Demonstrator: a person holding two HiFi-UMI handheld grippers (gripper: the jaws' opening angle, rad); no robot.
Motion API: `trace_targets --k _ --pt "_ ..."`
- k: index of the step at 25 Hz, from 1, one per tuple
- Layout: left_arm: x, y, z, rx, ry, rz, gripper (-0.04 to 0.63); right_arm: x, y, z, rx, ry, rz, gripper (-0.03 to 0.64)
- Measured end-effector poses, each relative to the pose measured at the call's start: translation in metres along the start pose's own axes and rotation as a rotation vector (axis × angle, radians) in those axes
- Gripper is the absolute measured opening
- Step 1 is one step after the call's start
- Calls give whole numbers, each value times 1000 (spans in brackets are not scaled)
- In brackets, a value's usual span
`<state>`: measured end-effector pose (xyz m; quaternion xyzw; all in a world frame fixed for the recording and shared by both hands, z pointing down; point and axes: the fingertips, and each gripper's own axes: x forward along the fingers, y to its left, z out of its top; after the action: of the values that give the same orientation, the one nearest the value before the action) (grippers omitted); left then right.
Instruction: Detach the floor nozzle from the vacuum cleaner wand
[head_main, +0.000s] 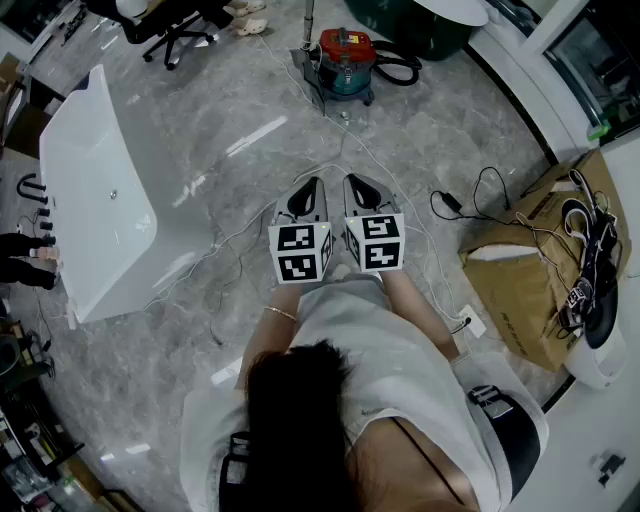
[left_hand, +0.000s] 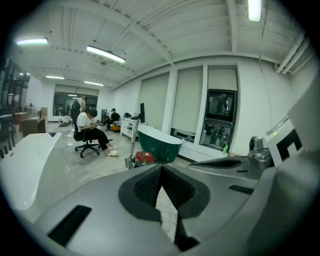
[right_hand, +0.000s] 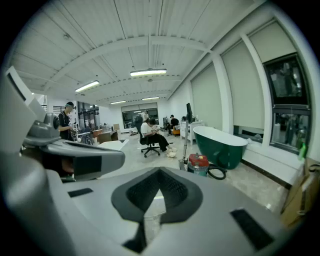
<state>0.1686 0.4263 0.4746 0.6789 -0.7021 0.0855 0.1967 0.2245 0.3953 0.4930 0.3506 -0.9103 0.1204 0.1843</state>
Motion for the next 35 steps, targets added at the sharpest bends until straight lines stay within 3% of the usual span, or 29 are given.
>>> trace_targets --k 7,12,35 --pt "6 -8 -4 -8 5 -11 3 -1 -8 -6 2 13 -10 15" --pt "3 -9 -2 -3 8 -26 3 -2 -7 -3 -56 22 -27 15" --pt "32 -10 9 -14 12 -48 3 11 -31 11 14 30 -42 15"
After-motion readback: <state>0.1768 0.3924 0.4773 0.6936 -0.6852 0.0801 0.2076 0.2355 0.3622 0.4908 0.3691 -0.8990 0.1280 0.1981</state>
